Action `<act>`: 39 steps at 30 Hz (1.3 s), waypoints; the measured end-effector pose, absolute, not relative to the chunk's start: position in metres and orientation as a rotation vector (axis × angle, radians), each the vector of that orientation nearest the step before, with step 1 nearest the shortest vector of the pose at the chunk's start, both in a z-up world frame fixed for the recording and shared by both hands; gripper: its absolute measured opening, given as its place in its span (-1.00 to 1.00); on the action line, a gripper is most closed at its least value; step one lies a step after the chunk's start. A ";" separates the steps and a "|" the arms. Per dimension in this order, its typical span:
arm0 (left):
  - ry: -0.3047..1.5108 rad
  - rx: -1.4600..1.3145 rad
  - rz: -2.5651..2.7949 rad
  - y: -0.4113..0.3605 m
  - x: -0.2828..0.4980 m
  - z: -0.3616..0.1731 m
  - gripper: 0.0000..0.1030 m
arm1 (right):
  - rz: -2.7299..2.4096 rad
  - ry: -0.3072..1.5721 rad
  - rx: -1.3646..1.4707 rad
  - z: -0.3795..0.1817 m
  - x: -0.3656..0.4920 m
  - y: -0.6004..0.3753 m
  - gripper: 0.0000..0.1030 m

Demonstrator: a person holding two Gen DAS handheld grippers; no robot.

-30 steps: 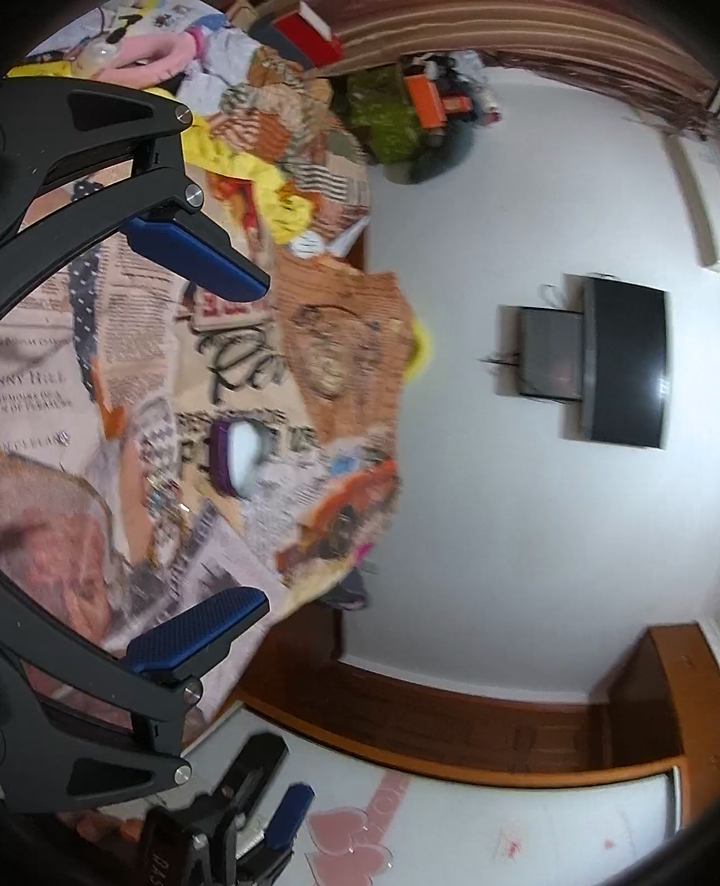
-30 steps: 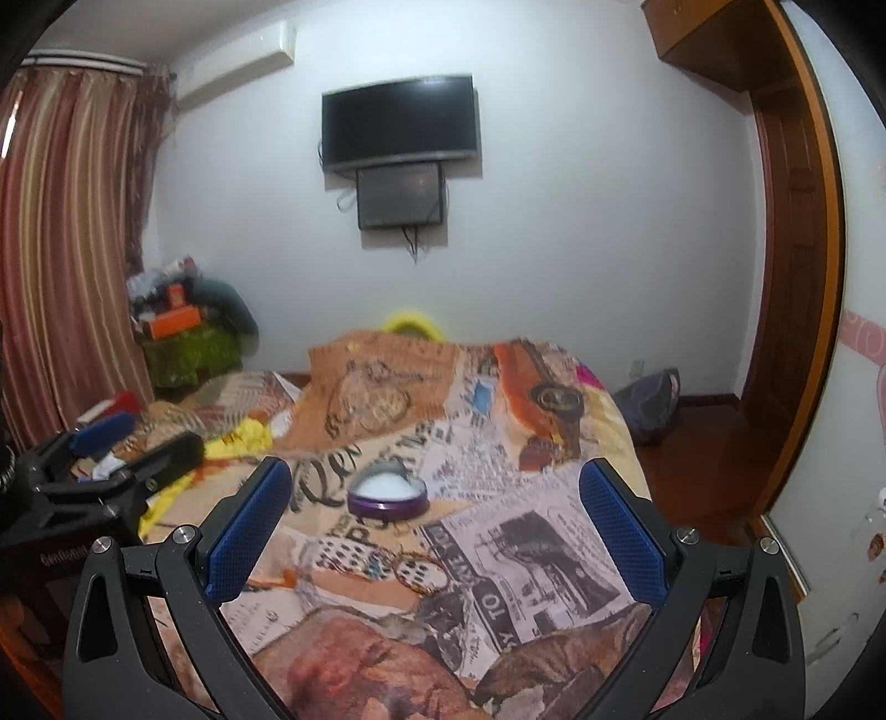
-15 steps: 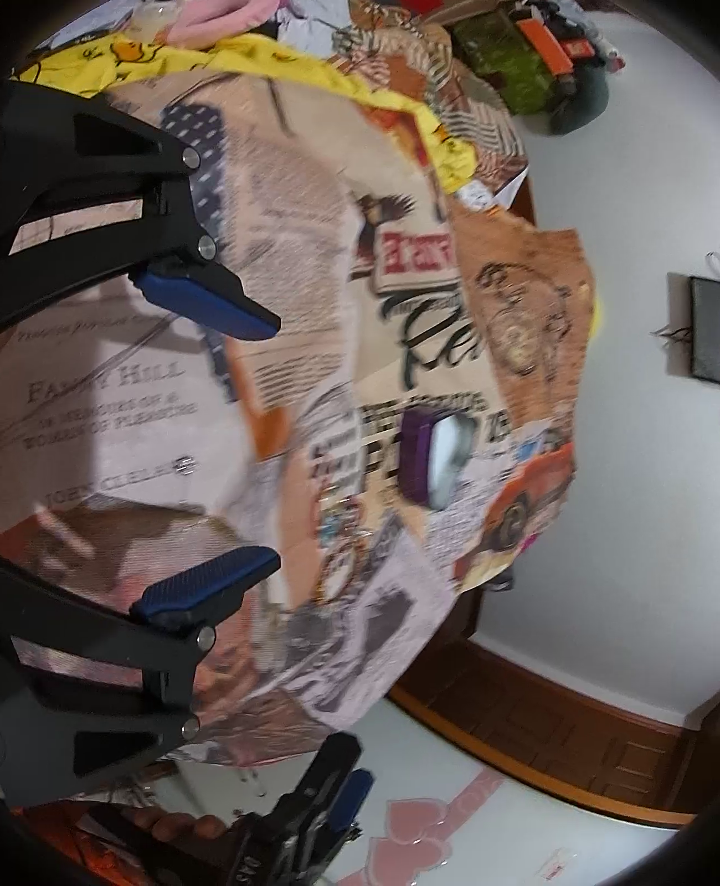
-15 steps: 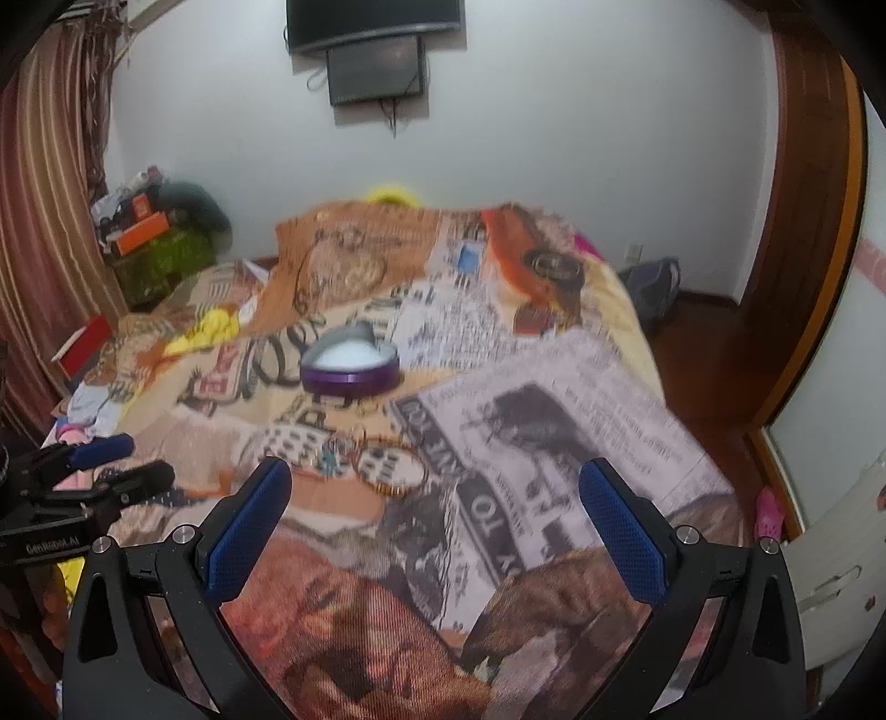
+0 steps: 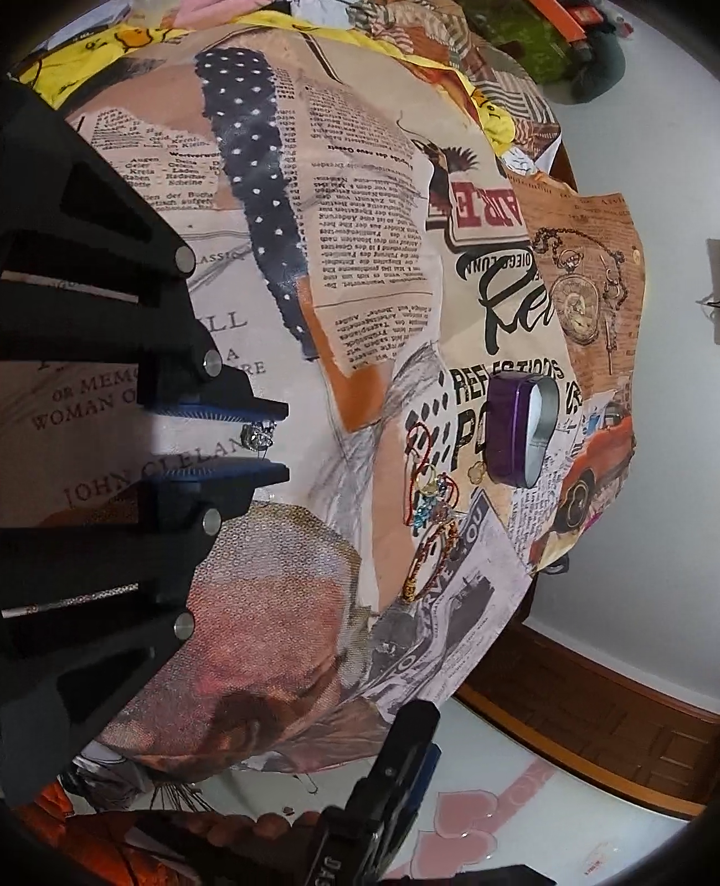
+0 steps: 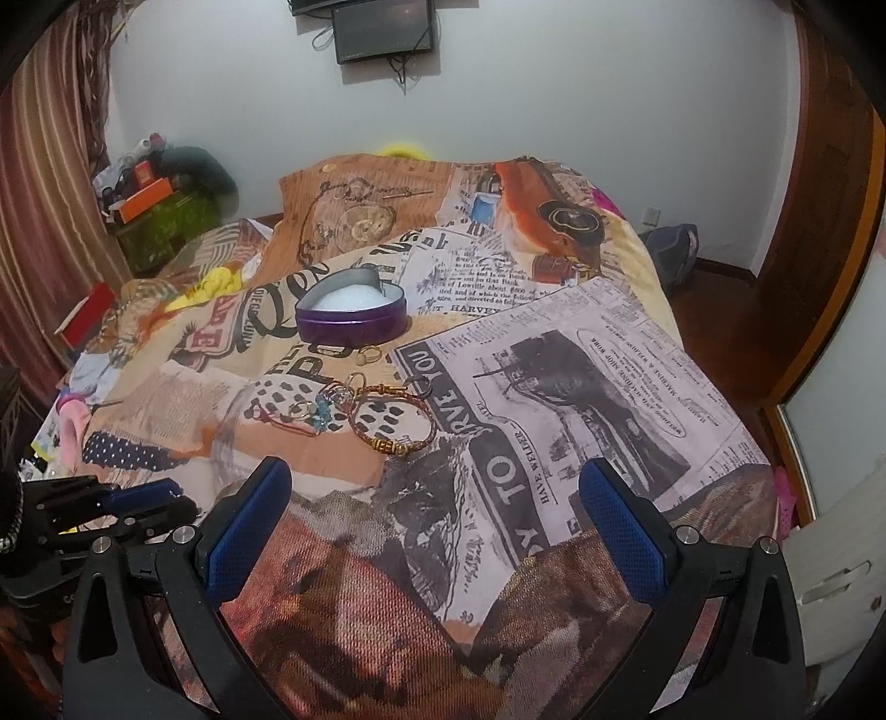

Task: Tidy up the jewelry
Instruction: 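Move both tools down toward the jewelry beside the purple heart tin, then grasp the small silver earring with the left tool while the right tool grasps the red-gold bracelet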

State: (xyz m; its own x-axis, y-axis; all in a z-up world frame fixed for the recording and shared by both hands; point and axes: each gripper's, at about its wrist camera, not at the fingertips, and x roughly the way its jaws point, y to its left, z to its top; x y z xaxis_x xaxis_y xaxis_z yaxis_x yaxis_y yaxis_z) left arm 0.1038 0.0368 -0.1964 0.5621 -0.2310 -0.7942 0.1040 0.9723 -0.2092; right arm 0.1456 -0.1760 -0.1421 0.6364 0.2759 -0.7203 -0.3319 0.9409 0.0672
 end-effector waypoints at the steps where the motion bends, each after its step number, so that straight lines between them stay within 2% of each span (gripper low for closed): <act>1: 0.948 -0.147 -0.195 0.038 0.104 -0.196 -0.82 | 0.351 0.811 -0.075 -0.143 0.147 -0.175 1.00; 7: 0.924 -0.148 -0.187 0.041 0.108 -0.192 -0.83 | 0.381 0.855 -0.082 -0.151 0.162 -0.166 0.99; 10: 0.906 -0.157 -0.183 0.044 0.117 -0.189 -0.83 | 0.401 0.887 -0.095 -0.157 0.172 -0.158 0.84; 17: 0.832 -0.175 -0.195 0.050 0.144 -0.173 -0.83 | 0.470 0.959 -0.151 -0.174 0.196 -0.134 0.19; 22: 0.795 -0.189 -0.207 0.055 0.161 -0.169 -0.83 | 0.549 0.999 -0.169 -0.180 0.208 -0.118 -0.17; 24: 0.791 -0.188 -0.215 0.056 0.167 -0.169 -0.83 | 0.574 1.017 -0.166 -0.182 0.210 -0.112 -0.43; 27: 0.793 -0.176 -0.219 0.056 0.171 -0.172 -0.83 | 0.601 1.044 -0.170 -0.186 0.213 -0.104 -0.64; 39: 0.824 -0.202 -0.210 0.064 0.172 -0.187 -0.83 | 0.580 1.058 -0.186 -0.186 0.220 -0.104 -0.68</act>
